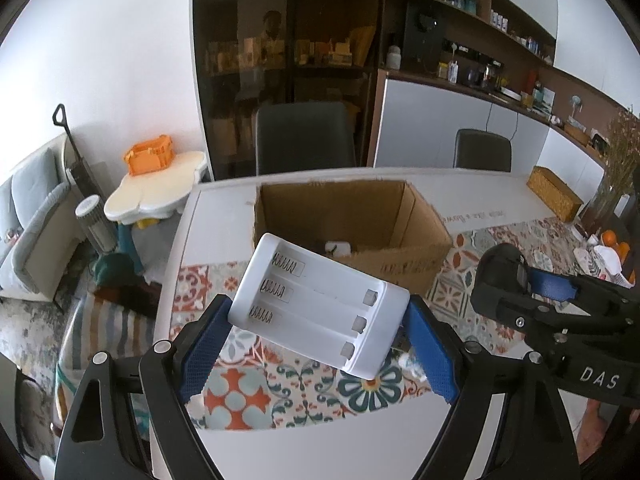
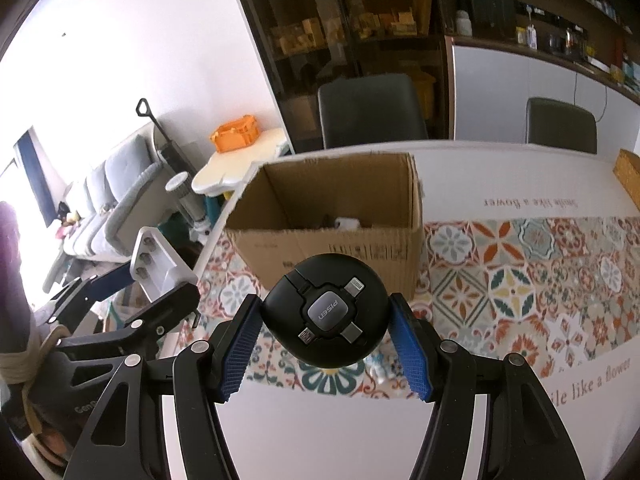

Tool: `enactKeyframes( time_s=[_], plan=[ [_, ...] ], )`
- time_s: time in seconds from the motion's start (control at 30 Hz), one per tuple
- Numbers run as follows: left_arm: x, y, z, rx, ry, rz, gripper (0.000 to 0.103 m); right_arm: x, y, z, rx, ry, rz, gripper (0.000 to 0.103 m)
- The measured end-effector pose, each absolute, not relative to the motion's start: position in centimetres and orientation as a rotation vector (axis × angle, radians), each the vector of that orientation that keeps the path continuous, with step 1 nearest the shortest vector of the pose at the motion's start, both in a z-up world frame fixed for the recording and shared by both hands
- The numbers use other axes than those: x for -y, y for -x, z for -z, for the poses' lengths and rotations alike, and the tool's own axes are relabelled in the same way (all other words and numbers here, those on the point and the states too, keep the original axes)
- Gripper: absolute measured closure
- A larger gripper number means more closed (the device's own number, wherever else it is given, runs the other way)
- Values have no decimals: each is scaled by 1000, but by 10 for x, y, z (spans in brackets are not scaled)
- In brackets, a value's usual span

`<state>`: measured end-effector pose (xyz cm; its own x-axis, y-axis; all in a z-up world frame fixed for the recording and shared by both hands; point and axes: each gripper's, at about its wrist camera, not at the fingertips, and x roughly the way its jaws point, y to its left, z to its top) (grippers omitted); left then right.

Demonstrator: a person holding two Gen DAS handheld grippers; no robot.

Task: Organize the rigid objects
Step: 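Carry the battery charger and cable hub over the box with both grippers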

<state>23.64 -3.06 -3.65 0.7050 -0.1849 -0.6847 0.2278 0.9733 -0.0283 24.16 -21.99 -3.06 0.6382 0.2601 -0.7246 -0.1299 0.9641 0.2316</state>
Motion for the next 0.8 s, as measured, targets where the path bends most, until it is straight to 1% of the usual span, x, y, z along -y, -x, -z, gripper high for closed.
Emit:
enactKeyframes(
  time_s=[0.27, 0.4, 0.8],
  plan=[
    [36, -265, 23, -718, -79, 215, 17, 222, -263, 16, -804, -164, -220, 39],
    [37, -284, 24, -728, -78, 208, 17, 225, -278, 13, -794, -157, -198, 39],
    [48, -337, 25, -780, -118, 181, 17, 232, -332, 16, -836, -147, -136, 39]
  ],
)
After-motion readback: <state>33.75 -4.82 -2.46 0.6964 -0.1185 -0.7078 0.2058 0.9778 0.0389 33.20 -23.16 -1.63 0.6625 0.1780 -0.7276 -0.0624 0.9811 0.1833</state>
